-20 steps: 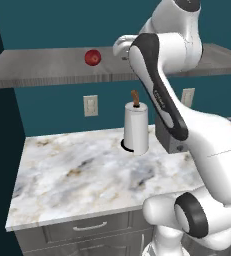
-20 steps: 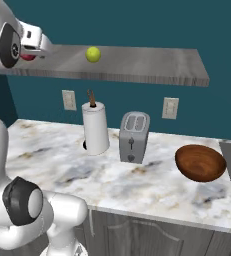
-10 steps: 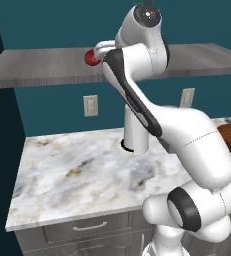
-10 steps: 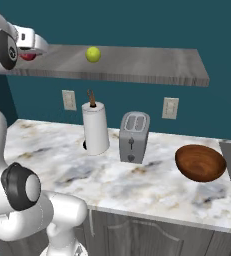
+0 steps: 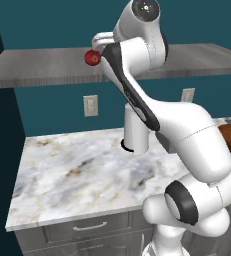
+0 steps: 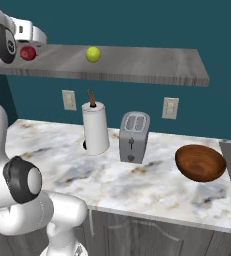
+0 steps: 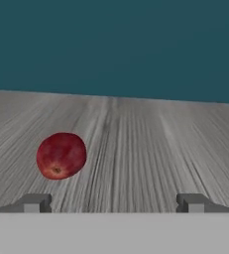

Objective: Pick the pears from the cabinet and place them in one bowl. Pick the sweet potato from the sink and place it in the other bowl.

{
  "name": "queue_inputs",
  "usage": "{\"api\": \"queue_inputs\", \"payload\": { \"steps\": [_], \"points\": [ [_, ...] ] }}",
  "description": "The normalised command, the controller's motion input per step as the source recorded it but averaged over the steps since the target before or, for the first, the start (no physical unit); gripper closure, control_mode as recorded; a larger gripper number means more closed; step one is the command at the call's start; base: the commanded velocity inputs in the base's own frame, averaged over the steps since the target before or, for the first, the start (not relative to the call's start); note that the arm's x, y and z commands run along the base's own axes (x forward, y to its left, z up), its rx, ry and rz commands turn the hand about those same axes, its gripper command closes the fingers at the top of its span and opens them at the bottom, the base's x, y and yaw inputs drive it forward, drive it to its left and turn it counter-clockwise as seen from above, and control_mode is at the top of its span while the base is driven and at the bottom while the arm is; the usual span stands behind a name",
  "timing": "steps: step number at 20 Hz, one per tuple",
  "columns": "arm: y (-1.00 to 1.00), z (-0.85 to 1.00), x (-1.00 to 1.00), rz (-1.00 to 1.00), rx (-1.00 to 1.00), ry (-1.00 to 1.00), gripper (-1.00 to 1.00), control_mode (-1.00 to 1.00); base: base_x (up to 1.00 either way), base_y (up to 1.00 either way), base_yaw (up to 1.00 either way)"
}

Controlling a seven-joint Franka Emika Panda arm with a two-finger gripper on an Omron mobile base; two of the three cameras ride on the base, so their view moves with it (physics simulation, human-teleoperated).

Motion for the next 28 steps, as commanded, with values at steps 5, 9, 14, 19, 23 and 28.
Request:
{"api": "queue_inputs", "payload": {
  "steps": [5, 9, 14, 19, 23, 28],
  "points": [
    [0.00, -0.04, 0.00, 0.05, 0.06, 0.02, -1.00, -1.00, 0.00, 0.00, 0.00],
    [0.04, -0.19, 0.00, 0.11, 0.12, 0.00, -1.00, -1.00, 0.00, 0.00, 0.00],
    [0.00, -0.06, 0.00, 0.12, 0.15, 0.00, -1.00, -1.00, 0.00, 0.00, 0.00],
    [0.04, 0.00, 0.00, 0.10, 0.10, 0.04, -1.00, -1.00, 0.00, 0.00, 0.00],
    [0.00, 0.00, 0.00, 0.00, 0.00, 0.04, -1.00, -1.00, 0.00, 0.00, 0.00],
    [0.06, -0.07, 0.09, 0.00, 0.00, 0.00, -1.00, -1.00, 0.00, 0.00, 0.00]
  ]
}}
